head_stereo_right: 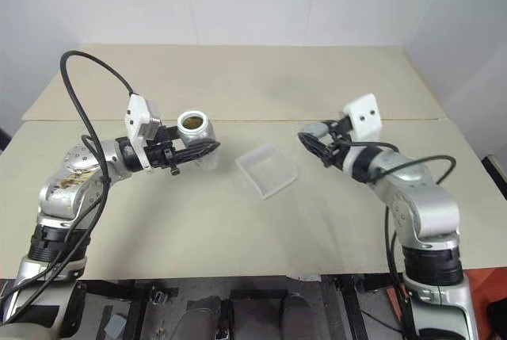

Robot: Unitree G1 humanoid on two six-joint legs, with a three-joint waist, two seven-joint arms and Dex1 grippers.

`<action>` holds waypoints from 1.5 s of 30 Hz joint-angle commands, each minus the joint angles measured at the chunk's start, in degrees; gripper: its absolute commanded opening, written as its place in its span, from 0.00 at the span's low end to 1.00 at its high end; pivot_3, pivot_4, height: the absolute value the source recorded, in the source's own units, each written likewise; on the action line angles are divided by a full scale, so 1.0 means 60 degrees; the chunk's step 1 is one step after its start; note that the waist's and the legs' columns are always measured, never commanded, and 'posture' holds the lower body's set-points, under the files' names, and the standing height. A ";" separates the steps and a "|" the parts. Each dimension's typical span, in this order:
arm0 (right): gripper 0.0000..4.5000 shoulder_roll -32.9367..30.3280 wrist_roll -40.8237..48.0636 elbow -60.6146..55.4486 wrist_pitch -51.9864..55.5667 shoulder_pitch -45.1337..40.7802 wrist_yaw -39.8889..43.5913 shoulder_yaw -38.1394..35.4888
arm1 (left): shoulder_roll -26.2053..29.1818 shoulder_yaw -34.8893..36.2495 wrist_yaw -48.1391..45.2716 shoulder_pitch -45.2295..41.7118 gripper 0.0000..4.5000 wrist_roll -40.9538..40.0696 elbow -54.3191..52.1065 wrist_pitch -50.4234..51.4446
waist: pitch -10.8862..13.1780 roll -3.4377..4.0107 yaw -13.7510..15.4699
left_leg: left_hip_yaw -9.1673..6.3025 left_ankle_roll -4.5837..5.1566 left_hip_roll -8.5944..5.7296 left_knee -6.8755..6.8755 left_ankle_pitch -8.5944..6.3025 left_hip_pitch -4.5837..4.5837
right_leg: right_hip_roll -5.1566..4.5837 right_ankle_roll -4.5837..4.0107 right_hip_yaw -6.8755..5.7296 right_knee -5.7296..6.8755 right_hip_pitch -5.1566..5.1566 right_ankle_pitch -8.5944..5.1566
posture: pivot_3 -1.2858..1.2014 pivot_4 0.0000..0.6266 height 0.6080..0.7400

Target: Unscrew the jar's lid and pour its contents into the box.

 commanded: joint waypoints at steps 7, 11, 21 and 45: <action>0.62 0.0879 -0.0961 0.0725 -0.0869 0.0986 -0.0514 0.0232 | -0.0463 -0.0121 0.0643 -0.0636 0.43 0.0777 0.0359 -0.0707 | 0.0000 0.0000 -0.0067 | 0.0000 -0.0001 0.0000 -0.0001 0.0000 0.0000 | 0.0003 0.0001 0.0007 -0.0001 0.0000 0.0001 | 0.52 0.24 1.00; 0.69 0.0937 -0.1198 0.1035 -0.0955 0.1294 -0.0546 0.0152 | -0.0701 -0.0124 0.1119 -0.0730 0.43 0.1047 0.0417 -0.0775 | 0.0000 0.0000 -0.0067 | -0.0002 -0.0001 0.0002 0.0000 0.0001 0.0001 | 0.0003 0.0002 0.0006 0.0000 0.0001 0.0001 | 0.52 0.24 1.00; 0.99 -0.0861 -0.0515 0.0078 0.0103 0.1564 0.1210 -0.0153 | -0.0969 -0.0462 0.2394 -0.1270 0.43 0.2725 0.1618 -0.2251 | 0.0000 0.0000 -0.0035 | -0.0003 0.0000 -0.0003 -0.0001 0.0000 0.0002 | 0.0002 0.0008 0.0007 -0.0004 0.0002 0.0005 | 0.52 0.24 1.00; 0.99 -0.3448 0.2364 -0.2419 0.1777 0.0286 0.3832 -0.0991 | -0.1381 -0.9088 1.7335 -0.7817 0.43 1.7800 0.9852 -0.9193 | 0.0008 -0.0014 0.0429 | 0.0068 0.0035 -0.0016 0.0050 -0.0021 -0.0092 | -0.0020 0.0038 -0.0034 -0.0039 -0.0024 0.0036 | 0.52 0.24 1.00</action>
